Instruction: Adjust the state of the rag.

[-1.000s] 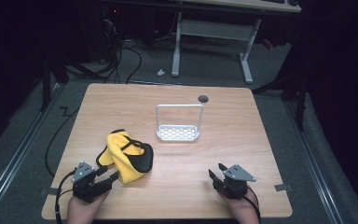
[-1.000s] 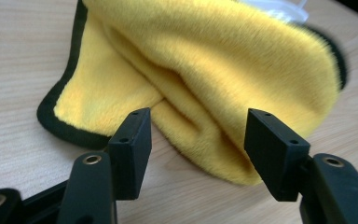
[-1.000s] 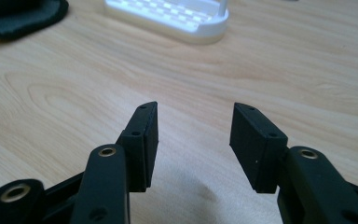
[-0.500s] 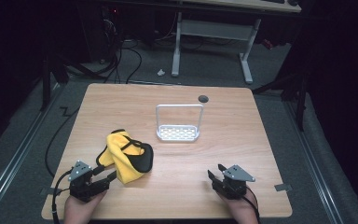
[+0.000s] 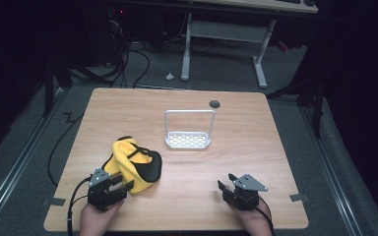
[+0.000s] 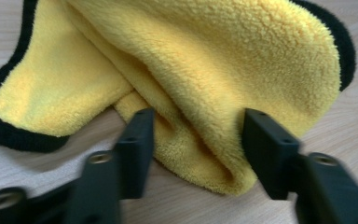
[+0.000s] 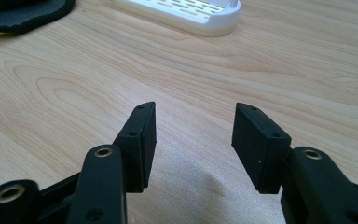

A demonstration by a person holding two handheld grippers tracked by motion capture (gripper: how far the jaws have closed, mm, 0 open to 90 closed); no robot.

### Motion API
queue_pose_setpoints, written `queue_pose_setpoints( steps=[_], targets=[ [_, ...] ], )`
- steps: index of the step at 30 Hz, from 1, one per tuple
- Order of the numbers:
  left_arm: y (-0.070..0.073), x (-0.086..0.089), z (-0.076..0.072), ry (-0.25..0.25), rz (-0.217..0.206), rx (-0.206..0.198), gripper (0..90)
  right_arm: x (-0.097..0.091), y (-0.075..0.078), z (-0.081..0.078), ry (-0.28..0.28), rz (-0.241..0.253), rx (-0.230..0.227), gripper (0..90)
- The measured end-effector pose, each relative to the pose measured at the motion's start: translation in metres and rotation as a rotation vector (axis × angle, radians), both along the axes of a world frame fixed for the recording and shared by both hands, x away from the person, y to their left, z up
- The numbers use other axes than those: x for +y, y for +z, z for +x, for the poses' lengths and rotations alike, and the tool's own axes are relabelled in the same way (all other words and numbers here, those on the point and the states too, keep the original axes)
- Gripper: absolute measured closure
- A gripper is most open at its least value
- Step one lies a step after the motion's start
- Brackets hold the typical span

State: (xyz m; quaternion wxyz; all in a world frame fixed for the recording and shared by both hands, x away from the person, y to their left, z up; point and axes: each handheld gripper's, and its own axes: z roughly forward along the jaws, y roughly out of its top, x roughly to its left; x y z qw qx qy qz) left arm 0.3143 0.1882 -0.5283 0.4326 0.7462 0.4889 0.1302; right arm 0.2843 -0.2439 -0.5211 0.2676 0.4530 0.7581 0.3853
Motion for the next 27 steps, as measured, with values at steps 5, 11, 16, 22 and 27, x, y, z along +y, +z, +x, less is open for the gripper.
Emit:
queue_pose_setpoints(
  steps=[5, 11, 16, 22, 27],
  targets=[
    [0.001, -0.005, -0.004, -0.012, 0.042, -0.028, 81.1, 0.001, 0.0, 0.0, 0.006, 0.001, 0.001, 50.4],
    [0.005, -0.025, -0.011, -0.107, 0.023, -0.04, 82.3, 0.005, -0.001, -0.001, 0.02, -0.007, 0.0, 50.4],
    [0.006, -0.069, -0.021, -0.27, 0.071, -0.071, 82.5, 0.013, -0.001, -0.002, 0.04, -0.01, 0.003, 50.3],
    [0.004, -0.103, -0.032, -0.425, 0.054, -0.075, 82.1, 0.029, 0.0, -0.006, 0.087, -0.026, -0.002, 50.0],
    [0.005, -0.098, -0.033, -0.424, -0.004, -0.058, 66.4, 0.043, 0.004, -0.01, 0.124, -0.033, -0.016, 49.5]
  ],
)
